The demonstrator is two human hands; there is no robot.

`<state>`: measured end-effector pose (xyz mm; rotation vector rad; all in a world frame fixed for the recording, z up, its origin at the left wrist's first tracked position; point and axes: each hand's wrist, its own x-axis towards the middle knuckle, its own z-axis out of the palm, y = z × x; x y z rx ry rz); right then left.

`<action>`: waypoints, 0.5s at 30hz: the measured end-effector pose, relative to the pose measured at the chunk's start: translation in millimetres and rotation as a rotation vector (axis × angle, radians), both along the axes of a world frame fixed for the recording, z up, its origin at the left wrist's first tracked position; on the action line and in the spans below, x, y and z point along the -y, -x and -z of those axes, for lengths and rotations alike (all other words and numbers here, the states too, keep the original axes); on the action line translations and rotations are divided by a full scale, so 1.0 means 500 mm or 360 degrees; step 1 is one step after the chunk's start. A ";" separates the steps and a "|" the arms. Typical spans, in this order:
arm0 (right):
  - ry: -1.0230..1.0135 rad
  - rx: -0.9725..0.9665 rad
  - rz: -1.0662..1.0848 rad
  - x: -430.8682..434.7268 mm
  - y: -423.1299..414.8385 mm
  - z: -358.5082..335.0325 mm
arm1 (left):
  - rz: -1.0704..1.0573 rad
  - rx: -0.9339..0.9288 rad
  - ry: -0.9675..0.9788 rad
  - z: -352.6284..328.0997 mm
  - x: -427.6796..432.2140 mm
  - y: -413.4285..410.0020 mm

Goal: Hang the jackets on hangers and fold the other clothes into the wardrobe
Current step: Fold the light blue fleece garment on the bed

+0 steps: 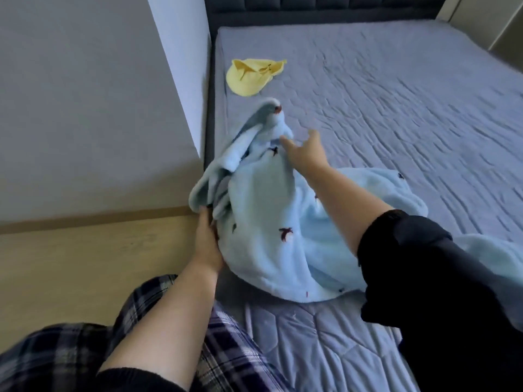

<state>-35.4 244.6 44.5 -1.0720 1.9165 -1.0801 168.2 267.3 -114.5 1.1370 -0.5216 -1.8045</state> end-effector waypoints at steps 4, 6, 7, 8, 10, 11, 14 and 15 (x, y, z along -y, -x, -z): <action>0.0074 -0.0422 -0.0065 -0.078 -0.012 0.117 | 0.0077 -0.0341 0.0104 -0.073 -0.048 0.031; -0.0022 -0.0490 -0.0379 -0.124 -0.029 0.148 | 0.0069 -0.0423 0.0033 -0.058 -0.041 0.031; -0.0145 -0.0595 -0.0564 -0.146 -0.037 0.164 | 0.0071 -0.0406 0.0019 -0.054 -0.038 0.032; -0.0291 -0.0742 -0.0739 -0.164 -0.043 0.178 | 0.0078 -0.0426 0.0011 -0.057 -0.035 0.030; -0.0473 -0.0982 -0.0879 -0.189 -0.051 0.196 | 0.0106 -0.0520 0.0036 -0.070 -0.039 0.032; -0.0473 -0.1037 -0.0835 -0.184 -0.051 0.201 | 0.0105 -0.0547 0.0030 -0.073 -0.040 0.034; -0.0515 -0.0980 -0.0677 -0.148 -0.046 0.184 | 0.0235 -0.0534 -0.0034 -0.090 -0.047 0.035; -0.0561 -0.0881 -0.0719 -0.129 -0.038 0.160 | 0.0211 -0.0451 -0.0063 -0.090 -0.044 0.035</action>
